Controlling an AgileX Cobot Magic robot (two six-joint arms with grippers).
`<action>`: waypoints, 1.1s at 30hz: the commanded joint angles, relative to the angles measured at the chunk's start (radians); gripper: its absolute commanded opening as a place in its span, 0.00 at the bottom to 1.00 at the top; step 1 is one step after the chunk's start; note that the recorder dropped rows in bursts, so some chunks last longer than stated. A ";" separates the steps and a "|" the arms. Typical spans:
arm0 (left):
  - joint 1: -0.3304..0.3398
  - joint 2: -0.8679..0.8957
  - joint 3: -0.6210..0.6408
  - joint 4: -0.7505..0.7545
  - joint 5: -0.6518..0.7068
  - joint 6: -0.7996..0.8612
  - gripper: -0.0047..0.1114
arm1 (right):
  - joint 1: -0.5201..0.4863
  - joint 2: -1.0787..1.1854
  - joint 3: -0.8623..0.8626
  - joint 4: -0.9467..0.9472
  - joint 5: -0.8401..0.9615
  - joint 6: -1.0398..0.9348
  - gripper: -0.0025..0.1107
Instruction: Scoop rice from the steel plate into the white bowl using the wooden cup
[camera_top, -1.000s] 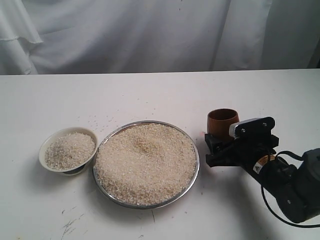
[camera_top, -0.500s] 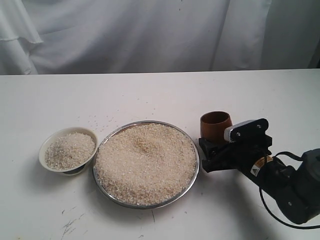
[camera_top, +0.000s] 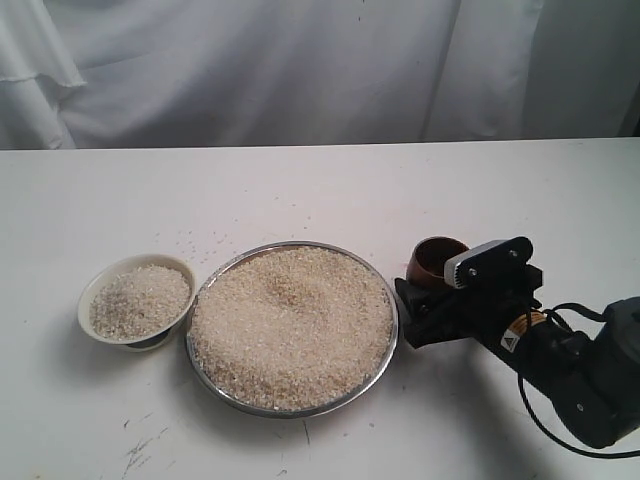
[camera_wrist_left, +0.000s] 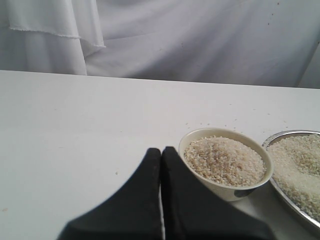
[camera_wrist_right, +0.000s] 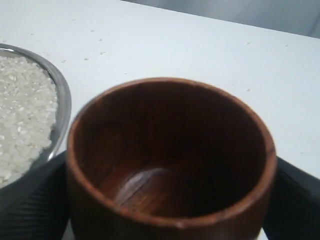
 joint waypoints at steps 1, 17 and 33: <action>-0.002 -0.005 0.005 -0.001 -0.006 -0.003 0.04 | -0.005 -0.004 -0.007 -0.012 -0.016 -0.009 0.76; -0.002 -0.005 0.005 -0.001 -0.006 -0.003 0.04 | -0.005 -0.249 -0.007 0.031 -0.016 -0.087 0.76; -0.002 -0.005 0.005 -0.001 -0.006 -0.003 0.04 | -0.005 -0.771 0.120 -0.040 0.101 0.078 0.02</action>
